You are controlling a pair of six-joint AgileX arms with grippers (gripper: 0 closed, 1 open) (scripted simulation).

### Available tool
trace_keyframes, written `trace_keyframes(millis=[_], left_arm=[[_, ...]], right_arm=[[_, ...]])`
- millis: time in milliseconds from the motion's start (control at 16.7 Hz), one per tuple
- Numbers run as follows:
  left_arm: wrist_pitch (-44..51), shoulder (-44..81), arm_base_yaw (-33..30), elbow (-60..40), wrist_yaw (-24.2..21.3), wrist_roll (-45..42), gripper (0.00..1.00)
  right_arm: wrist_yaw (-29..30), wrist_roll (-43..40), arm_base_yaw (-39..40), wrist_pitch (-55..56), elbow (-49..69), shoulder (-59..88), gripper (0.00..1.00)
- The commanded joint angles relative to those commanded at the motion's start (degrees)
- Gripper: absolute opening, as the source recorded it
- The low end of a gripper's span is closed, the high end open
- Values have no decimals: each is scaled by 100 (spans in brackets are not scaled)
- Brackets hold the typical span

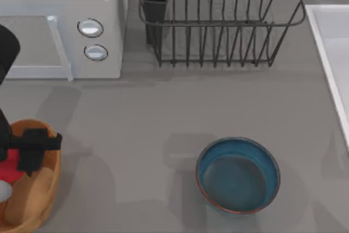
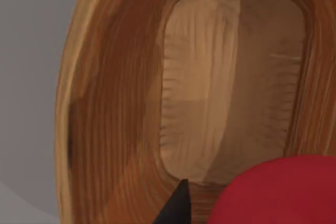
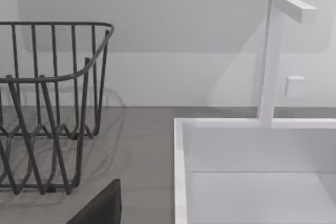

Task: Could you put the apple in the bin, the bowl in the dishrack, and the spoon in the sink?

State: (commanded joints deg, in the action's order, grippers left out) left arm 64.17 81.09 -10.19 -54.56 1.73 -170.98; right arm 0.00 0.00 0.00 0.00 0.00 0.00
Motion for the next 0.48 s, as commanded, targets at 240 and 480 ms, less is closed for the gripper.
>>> trace_keyframes(millis=[240, 480], left_arm=[[-31, 2, 3, 31, 0, -2, 0], [-31, 2, 3, 31, 0, -2, 30]], right_arm=[[0, 0, 0, 0, 0, 0, 100], [0, 0, 0, 0, 0, 0, 100]])
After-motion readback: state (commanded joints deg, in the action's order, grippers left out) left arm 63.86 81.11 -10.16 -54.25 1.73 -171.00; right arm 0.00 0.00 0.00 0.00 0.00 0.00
